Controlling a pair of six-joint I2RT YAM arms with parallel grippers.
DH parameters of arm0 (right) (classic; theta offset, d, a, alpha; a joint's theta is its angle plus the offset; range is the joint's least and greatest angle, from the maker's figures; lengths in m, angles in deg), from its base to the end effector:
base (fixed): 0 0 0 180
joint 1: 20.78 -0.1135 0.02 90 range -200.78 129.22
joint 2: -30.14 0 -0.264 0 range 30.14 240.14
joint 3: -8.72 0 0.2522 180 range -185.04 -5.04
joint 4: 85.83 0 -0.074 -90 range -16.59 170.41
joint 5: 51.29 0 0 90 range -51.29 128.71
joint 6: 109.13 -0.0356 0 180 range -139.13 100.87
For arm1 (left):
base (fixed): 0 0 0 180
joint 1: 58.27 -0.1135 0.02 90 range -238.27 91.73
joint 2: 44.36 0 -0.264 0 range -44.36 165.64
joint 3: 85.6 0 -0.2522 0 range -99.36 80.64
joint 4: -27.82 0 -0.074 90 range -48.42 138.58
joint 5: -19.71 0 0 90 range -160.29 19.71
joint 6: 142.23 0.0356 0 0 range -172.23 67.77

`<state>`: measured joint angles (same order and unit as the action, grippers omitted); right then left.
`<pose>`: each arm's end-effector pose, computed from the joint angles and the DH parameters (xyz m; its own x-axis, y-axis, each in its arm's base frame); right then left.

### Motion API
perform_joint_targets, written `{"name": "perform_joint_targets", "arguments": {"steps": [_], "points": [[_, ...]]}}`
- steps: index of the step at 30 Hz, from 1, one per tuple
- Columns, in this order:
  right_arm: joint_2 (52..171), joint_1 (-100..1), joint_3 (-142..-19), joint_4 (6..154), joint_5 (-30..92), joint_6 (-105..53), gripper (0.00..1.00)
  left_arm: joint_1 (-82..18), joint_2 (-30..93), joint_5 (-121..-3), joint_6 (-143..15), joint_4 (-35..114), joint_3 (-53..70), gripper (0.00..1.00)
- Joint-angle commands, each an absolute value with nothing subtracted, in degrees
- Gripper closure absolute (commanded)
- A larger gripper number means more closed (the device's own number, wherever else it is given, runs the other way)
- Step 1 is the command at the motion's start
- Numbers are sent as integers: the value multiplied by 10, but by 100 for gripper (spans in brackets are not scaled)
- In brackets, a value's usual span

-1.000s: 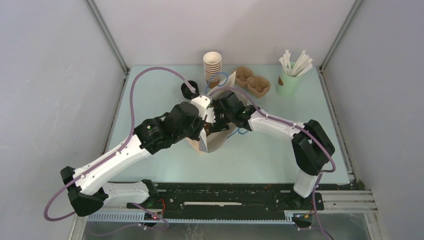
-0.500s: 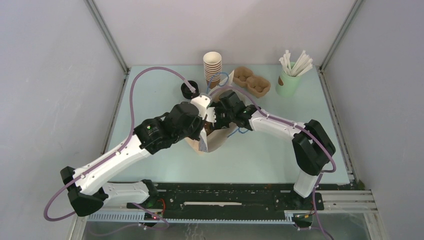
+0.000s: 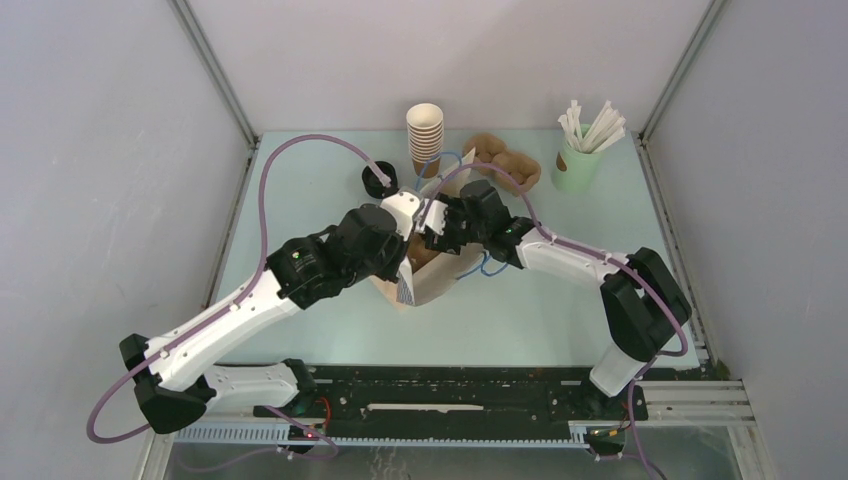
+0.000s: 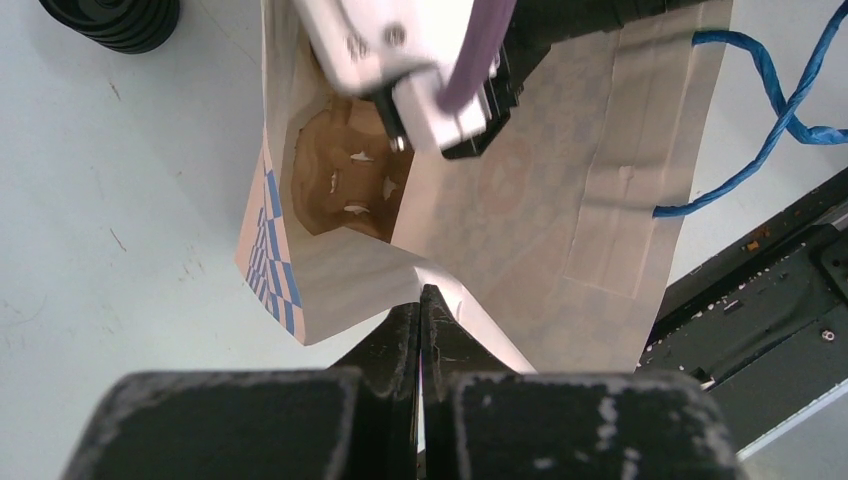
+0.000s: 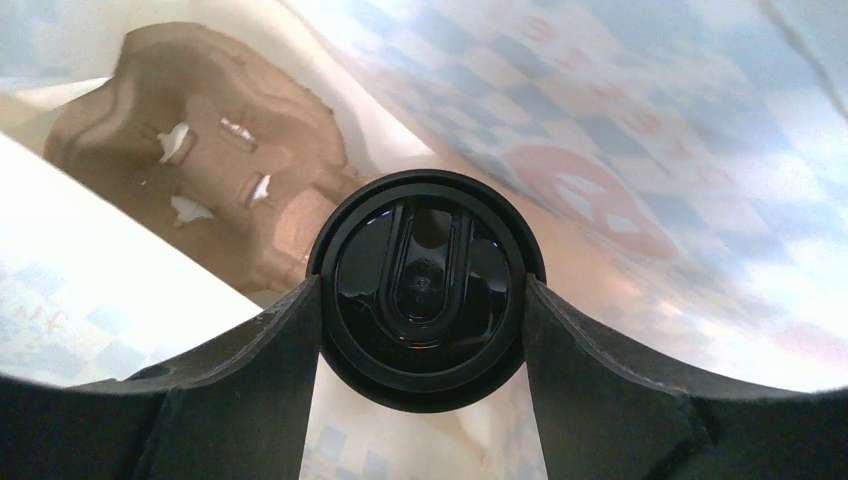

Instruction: Pack the takeout coffee

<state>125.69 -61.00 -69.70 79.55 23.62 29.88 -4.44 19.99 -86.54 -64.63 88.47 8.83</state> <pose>0.2832 0.2516 0.2450 0.3346 -0.6715 -0.6612 -0.8231 0.1333 -0.5520 0.1405 -0.1753 0.3741 -0.5051 0.3416 -0.7925 0.5519 0.8339 0.0077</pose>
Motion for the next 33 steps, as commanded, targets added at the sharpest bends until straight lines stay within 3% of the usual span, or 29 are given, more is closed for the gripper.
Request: {"name": "perform_joint_targets", "arguments": {"steps": [1,21,33], "points": [[1231,-592,-677,898,232,205,46,-49,185,-859,-631,895,78,100],[1189,-561,-608,1006,200,-17,51,-60,195,-855,-629,900,68,100],[1254,-565,-613,1035,283,-83,51,-60,200,-852,-631,898,66,100]]}}
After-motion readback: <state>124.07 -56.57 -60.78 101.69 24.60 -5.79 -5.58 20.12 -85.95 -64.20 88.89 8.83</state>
